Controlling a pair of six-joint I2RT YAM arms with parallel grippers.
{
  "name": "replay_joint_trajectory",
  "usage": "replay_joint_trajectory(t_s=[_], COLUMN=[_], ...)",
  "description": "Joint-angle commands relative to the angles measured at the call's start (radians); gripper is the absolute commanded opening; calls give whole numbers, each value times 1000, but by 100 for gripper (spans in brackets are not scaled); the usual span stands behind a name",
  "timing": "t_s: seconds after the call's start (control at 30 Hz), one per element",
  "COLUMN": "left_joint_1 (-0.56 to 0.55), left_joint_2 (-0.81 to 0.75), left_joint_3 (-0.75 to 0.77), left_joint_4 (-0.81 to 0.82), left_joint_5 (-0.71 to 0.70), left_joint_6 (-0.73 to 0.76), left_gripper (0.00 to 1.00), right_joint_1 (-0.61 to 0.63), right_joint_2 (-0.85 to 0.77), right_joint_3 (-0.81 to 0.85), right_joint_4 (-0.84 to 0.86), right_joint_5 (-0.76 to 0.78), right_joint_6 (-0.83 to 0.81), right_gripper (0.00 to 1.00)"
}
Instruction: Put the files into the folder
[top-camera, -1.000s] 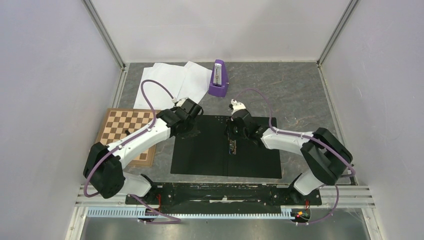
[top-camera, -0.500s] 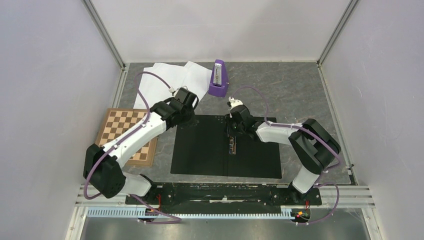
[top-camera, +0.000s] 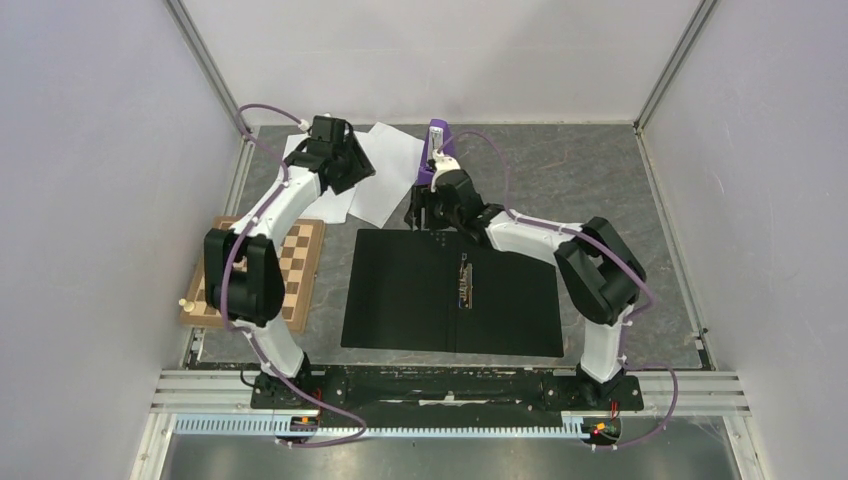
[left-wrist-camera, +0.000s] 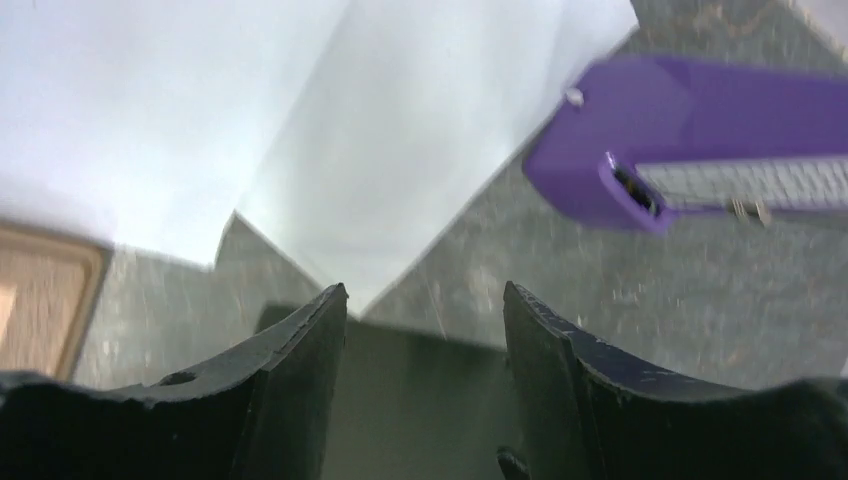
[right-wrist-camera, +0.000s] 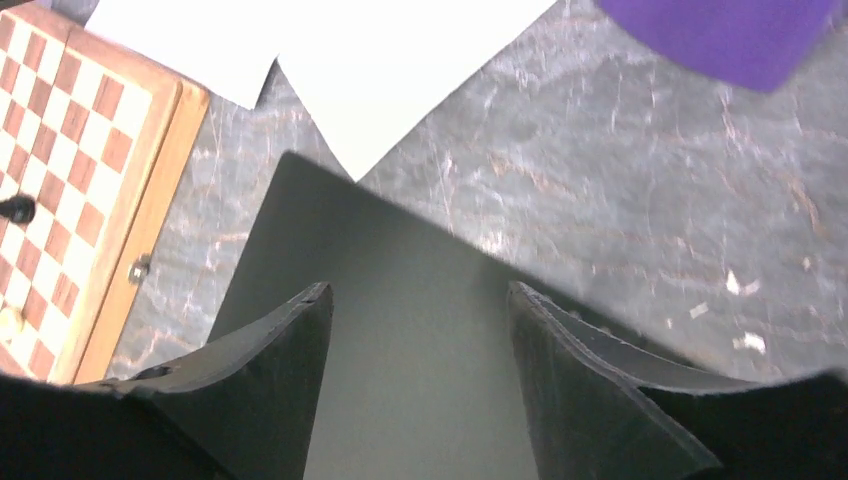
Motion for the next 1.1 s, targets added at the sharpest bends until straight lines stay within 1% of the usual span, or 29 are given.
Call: replay_joint_trajectory(t_s=[0.0,0.07,0.17,0.27,0.37,0.43,0.53,0.63,0.8,0.9,1.07], left_joint_1=[117,157,176,181,204,218,232,232,231,229,222], left_joint_2=[121,186,286,351,390,412,452,503,579,615,685], left_joint_3=[93,151,240,288,313,341,384,421,475,516,589], left_joint_4=[190,199,192,173,148,113,66,15,-71,-132,-234], left_joint_5=[171,213,272,234,194,136,85,41,2,-6,48], left_joint_6=[76,94,123,121,114,126,142,130,85,62,19], left_gripper=[66,67,67,67,67,67,68,68,68,68,67], right_joint_1=[-1,0,-2,-2,-2,-2,-2,0,7,14,19], right_joint_2=[115,174,243,329,433,476,462,432,469,467,523], right_joint_3=[148,197,255,377,514,576,523,429,448,423,462], right_joint_4=[64,76,119,134,92,48,37,78,55,58,53], right_joint_5=[42,77,125,140,138,136,147,130,56,45,7], right_joint_6=[33,51,63,65,98,127,181,228,292,321,356], right_gripper=[70,74,79,82,83,83,86,91,98,98,98])
